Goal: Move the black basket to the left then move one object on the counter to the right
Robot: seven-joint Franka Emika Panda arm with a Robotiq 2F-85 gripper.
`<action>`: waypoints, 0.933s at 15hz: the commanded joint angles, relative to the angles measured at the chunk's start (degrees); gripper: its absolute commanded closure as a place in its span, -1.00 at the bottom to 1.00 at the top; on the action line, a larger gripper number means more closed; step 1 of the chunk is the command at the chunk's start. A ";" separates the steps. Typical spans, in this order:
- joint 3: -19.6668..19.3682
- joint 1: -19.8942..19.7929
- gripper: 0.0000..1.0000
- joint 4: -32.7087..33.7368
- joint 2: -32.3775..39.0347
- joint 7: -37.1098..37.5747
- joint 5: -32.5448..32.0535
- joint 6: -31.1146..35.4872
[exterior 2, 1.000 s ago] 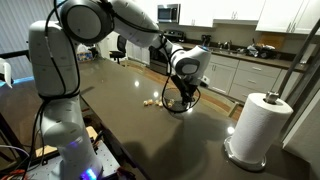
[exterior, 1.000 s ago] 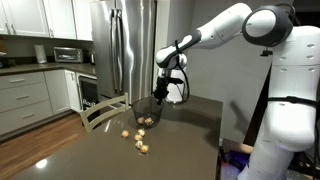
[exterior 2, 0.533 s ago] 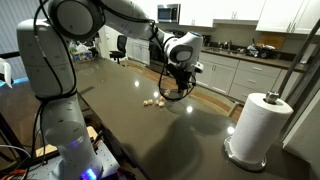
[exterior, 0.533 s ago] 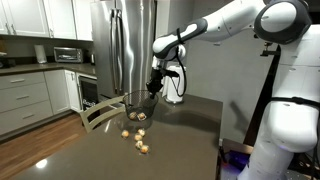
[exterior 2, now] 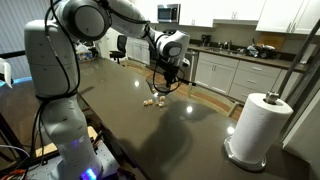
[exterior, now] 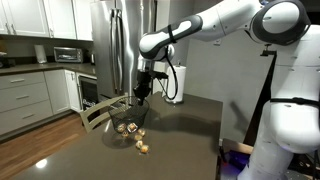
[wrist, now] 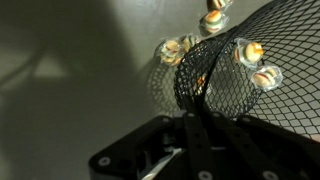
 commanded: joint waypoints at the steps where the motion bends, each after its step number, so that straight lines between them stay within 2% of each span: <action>1: 2.10 1.92 0.89 4.99 4.56 -1.89 -1.56 -3.60; 7: 4.96 4.84 0.90 9.16 10.65 -2.33 -4.18 -6.45; 14: 6.58 6.23 0.90 12.86 15.98 -3.46 -6.43 -8.29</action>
